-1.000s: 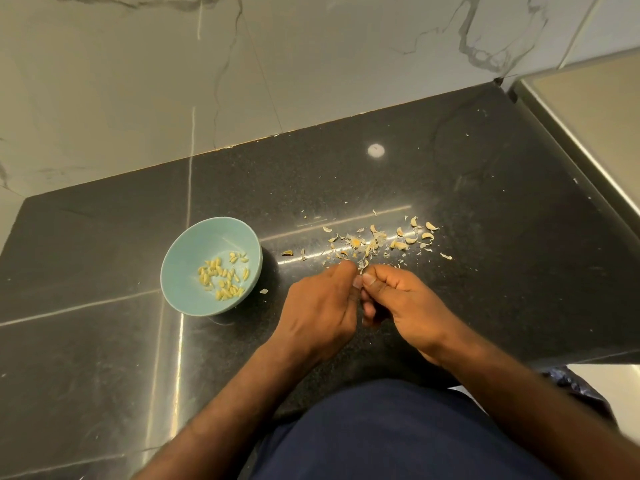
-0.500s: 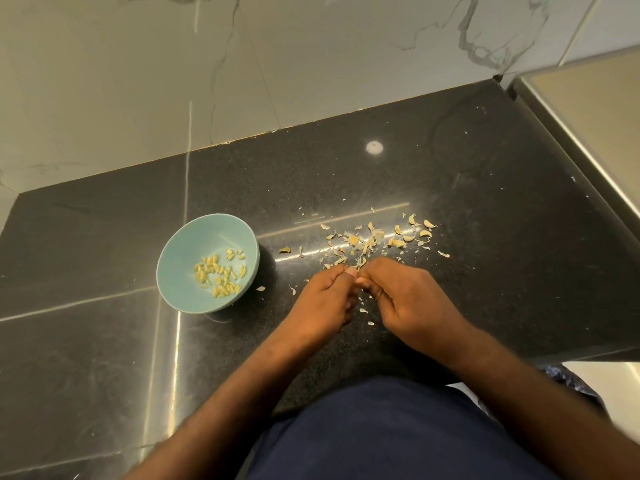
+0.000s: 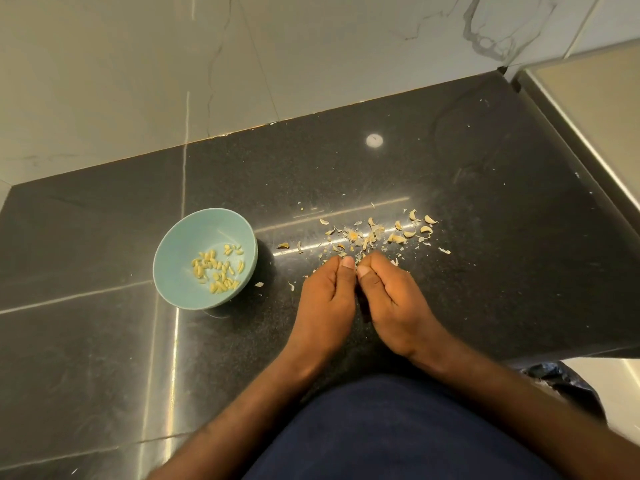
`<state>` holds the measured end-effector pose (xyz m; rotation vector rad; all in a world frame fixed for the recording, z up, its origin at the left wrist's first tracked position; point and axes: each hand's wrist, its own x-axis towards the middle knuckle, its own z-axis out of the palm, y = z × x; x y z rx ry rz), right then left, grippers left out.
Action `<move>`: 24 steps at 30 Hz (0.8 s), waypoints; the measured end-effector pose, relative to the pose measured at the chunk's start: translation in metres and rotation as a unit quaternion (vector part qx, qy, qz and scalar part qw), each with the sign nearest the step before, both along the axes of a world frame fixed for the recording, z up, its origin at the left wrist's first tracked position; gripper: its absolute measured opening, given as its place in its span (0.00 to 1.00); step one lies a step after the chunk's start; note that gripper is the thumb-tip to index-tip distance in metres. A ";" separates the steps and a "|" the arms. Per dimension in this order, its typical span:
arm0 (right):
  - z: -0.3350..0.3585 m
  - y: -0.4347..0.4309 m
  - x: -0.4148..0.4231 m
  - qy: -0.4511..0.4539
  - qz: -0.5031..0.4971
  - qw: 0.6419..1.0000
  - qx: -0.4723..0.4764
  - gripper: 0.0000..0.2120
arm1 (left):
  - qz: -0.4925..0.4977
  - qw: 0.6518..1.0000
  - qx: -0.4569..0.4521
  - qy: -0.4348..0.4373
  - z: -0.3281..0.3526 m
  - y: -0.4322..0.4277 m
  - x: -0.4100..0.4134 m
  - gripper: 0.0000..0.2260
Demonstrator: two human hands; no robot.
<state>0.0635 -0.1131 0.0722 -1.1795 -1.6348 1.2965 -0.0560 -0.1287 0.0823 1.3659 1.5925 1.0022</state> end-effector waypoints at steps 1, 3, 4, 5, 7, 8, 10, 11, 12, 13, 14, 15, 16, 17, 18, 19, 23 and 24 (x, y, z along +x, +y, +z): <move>0.002 -0.001 -0.003 0.036 -0.015 0.998 -0.056 0.16 | -0.001 0.999 0.023 0.025 -0.001 0.000 0.000 0.15; 0.007 0.000 -0.006 0.074 -0.027 0.986 -0.146 0.18 | -0.013 0.997 0.050 0.056 -0.003 0.001 -0.002 0.15; 0.009 0.000 -0.007 0.082 -0.025 0.980 -0.178 0.18 | -0.024 0.996 0.059 0.065 -0.004 0.002 -0.004 0.15; 0.011 0.001 -0.007 0.094 -0.024 0.973 -0.210 0.19 | -0.036 0.993 0.069 0.084 -0.005 0.003 -0.006 0.16; 0.014 0.004 -0.006 0.131 -0.027 0.953 -0.270 0.22 | -0.055 0.980 0.101 0.164 -0.007 0.005 -0.011 0.15; 0.014 0.005 -0.005 0.142 -0.027 0.946 -0.291 0.23 | -0.063 0.970 0.117 0.205 -0.007 0.007 -0.014 0.15; 0.014 0.007 -0.002 0.135 -0.018 0.944 -0.299 0.22 | -0.075 0.952 0.128 0.269 -0.008 0.010 -0.017 0.18; 0.014 0.008 -0.001 0.125 -0.011 0.949 -0.289 0.21 | -0.076 0.949 0.122 0.282 -0.008 0.011 -0.017 0.19; 0.014 0.009 0.000 0.115 -0.006 0.956 -0.271 0.21 | -0.075 0.951 0.113 0.280 -0.007 0.012 -0.016 0.20; 0.013 0.010 0.000 0.102 -0.001 0.965 -0.241 0.20 | -0.071 0.958 0.103 0.256 -0.006 0.013 -0.014 0.19; 0.013 0.011 0.001 0.081 0.003 0.977 -0.196 0.19 | -0.061 0.970 0.094 0.216 -0.005 0.013 -0.013 0.18; 0.011 0.012 0.002 0.052 0.008 0.990 -0.134 0.17 | -0.048 0.981 0.085 0.168 -0.003 0.013 -0.010 0.17; 0.009 0.014 0.003 0.021 0.015 0.997 -0.068 0.16 | -0.038 0.989 0.076 0.123 0.000 0.013 -0.008 0.16; 0.006 0.016 0.004 -0.007 0.023 1.000 -0.009 0.15 | -0.031 0.994 0.067 0.086 0.002 0.013 -0.006 0.16; 0.004 0.018 0.007 -0.032 0.032 0.998 0.038 0.15 | -0.028 0.996 0.055 0.059 0.004 0.014 -0.005 0.16; 0.001 0.019 0.009 -0.051 0.040 0.995 0.076 0.14 | -0.028 0.998 0.039 0.035 0.005 0.013 -0.004 0.16; -0.005 0.023 0.016 -0.097 0.059 0.975 0.189 0.13 | -0.028 0.997 -0.035 -0.063 0.009 0.012 -0.006 0.18; -0.005 0.024 0.016 -0.100 0.058 0.971 0.209 0.12 | -0.029 0.995 -0.048 -0.079 0.011 0.012 -0.007 0.18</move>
